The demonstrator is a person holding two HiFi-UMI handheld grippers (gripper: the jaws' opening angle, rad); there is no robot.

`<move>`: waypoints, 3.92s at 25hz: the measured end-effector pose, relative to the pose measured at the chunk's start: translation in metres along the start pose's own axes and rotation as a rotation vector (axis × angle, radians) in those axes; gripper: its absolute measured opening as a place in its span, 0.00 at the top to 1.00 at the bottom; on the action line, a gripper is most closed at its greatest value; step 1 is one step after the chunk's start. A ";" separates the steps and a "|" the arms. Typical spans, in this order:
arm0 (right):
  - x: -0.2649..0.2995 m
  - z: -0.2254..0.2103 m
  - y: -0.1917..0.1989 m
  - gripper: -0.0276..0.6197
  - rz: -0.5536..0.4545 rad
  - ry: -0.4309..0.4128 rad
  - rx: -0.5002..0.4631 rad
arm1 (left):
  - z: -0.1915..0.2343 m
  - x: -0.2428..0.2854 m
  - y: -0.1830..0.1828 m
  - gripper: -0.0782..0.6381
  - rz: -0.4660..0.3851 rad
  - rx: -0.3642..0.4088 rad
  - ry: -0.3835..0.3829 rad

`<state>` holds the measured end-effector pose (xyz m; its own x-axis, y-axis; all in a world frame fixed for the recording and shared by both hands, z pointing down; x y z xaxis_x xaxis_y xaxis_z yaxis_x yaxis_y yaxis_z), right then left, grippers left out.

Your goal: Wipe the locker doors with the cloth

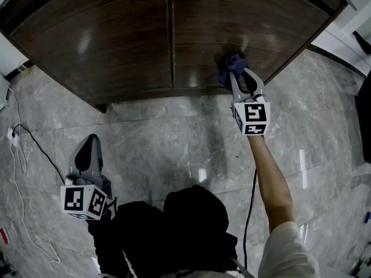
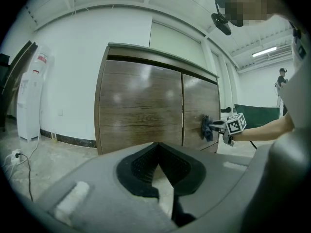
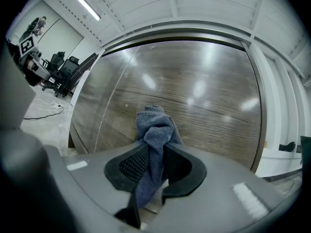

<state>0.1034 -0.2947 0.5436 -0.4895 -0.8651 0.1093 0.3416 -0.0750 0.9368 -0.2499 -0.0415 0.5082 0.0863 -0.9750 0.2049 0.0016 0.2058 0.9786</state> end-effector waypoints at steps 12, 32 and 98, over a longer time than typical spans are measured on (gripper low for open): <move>0.013 0.036 -0.017 0.82 -0.024 -0.039 0.007 | 0.016 -0.009 0.005 0.89 0.007 -0.021 -0.022; 0.033 0.091 -0.046 0.82 -0.057 -0.105 -0.004 | 0.048 -0.030 0.011 0.89 -0.008 -0.051 -0.065; 0.120 0.365 -0.149 0.82 -0.149 -0.464 -0.014 | 0.154 -0.114 0.034 0.89 -0.017 -0.112 -0.242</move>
<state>-0.2991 -0.2068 0.5379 -0.8390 -0.5320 0.1138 0.2497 -0.1908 0.9493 -0.4128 0.0640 0.5212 -0.1555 -0.9673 0.2004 0.1128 0.1842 0.9764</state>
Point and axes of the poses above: the fingertips, and each gripper's own axes: x forward along the fingers, z to its left, y out of its underside, the point moved 1 cm from there along -x, backward along the fingers, and after that the axes turned 1 degree about x, right-handed, at the moved point
